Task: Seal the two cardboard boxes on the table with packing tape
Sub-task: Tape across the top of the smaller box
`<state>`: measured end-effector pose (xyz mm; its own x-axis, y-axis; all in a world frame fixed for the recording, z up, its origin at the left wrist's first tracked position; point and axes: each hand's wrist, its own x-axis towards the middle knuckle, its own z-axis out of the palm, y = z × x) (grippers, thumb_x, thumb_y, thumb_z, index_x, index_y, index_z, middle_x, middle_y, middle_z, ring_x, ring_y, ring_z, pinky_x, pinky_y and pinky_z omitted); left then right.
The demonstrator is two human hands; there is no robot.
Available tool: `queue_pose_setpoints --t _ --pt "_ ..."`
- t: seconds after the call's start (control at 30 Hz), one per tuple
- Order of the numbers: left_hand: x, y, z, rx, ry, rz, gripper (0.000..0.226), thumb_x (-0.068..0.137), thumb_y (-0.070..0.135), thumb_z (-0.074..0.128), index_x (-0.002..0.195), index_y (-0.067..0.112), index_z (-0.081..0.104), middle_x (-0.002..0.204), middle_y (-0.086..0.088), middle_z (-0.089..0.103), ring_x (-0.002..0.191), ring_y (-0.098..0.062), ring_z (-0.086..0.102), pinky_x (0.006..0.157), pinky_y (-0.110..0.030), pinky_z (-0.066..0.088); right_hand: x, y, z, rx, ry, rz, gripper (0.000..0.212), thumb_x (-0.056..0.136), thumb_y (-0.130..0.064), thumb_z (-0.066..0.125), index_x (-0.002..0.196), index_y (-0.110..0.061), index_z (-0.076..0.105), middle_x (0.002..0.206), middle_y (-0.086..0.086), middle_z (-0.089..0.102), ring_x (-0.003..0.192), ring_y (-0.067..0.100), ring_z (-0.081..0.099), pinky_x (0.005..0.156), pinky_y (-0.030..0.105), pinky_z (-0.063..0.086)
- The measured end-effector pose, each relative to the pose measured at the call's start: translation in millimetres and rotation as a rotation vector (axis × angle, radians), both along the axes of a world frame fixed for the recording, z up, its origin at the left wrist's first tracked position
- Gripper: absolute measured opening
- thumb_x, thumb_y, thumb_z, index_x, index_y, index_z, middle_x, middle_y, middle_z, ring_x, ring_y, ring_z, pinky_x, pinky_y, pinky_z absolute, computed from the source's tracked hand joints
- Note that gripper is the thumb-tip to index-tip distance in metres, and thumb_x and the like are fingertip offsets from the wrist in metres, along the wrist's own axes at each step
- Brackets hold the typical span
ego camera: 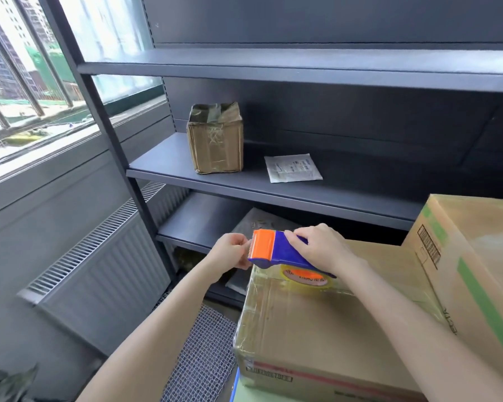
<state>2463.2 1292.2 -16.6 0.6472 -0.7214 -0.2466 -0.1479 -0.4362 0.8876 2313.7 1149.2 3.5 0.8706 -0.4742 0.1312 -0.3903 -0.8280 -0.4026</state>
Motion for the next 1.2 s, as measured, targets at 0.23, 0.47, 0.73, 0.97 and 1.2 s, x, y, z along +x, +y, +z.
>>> queue_pose_setpoints --t 0.23,0.47,0.73,0.97,1.2 --pt "-1.6 -5.8 -0.7 0.07 -0.04 -0.014 0.034 0.098 0.01 0.044 0.064 0.01 0.046 0.056 -0.003 0.051 0.05 -0.013 0.051 0.054 -0.021 0.049 -2.8 -4.6 0.0 0.071 0.066 0.01 0.045 0.093 -0.055 0.034 0.093 -0.019 0.061 0.075 -0.011 0.063 0.066 0.008 0.061 0.057 0.022 0.047" --pt "-3.4 -3.8 -7.3 0.102 -0.121 -0.06 0.034 0.097 0.018 0.047 0.064 0.012 0.046 0.052 0.0 0.05 0.048 -0.011 0.047 0.063 -0.025 0.047 -7.9 -8.3 -5.0 0.112 0.111 0.005 0.041 0.093 -0.056 0.037 0.106 -0.024 0.059 0.073 -0.019 0.053 0.064 0.004 0.056 0.05 0.015 0.037" --pt "5.1 4.7 -6.5 0.132 -0.166 -0.077 0.041 0.097 0.021 0.048 0.058 0.013 0.045 0.049 0.0 0.051 0.04 -0.005 0.043 0.048 -0.012 0.037 -3.1 -7.3 -4.1 0.105 0.128 0.001 0.041 0.093 -0.056 0.034 0.092 -0.026 0.061 0.071 -0.012 0.059 0.062 0.007 0.059 0.051 0.018 0.037" --pt "7.6 6.7 -12.3 0.195 -0.227 -0.06 0.039 0.096 0.024 0.05 0.058 0.015 0.047 0.045 0.005 0.051 0.036 -0.001 0.043 0.039 -0.012 0.033 -3.1 -6.2 -7.4 0.064 0.15 0.013 0.04 0.094 -0.055 0.035 0.085 -0.024 0.059 0.069 -0.011 0.056 0.061 0.007 0.055 0.049 0.02 0.035" --pt "50.3 33.9 -24.3 0.326 -0.301 0.046 0.036 0.096 0.022 0.047 0.063 0.009 0.048 0.048 0.0 0.05 0.043 -0.015 0.041 0.049 -0.023 0.036 -35.1 -55.9 -6.7 -0.094 0.255 -0.089 0.051 0.091 -0.06 0.033 0.067 -0.024 0.06 0.067 -0.006 0.058 0.062 0.011 0.053 0.05 0.024 0.032"
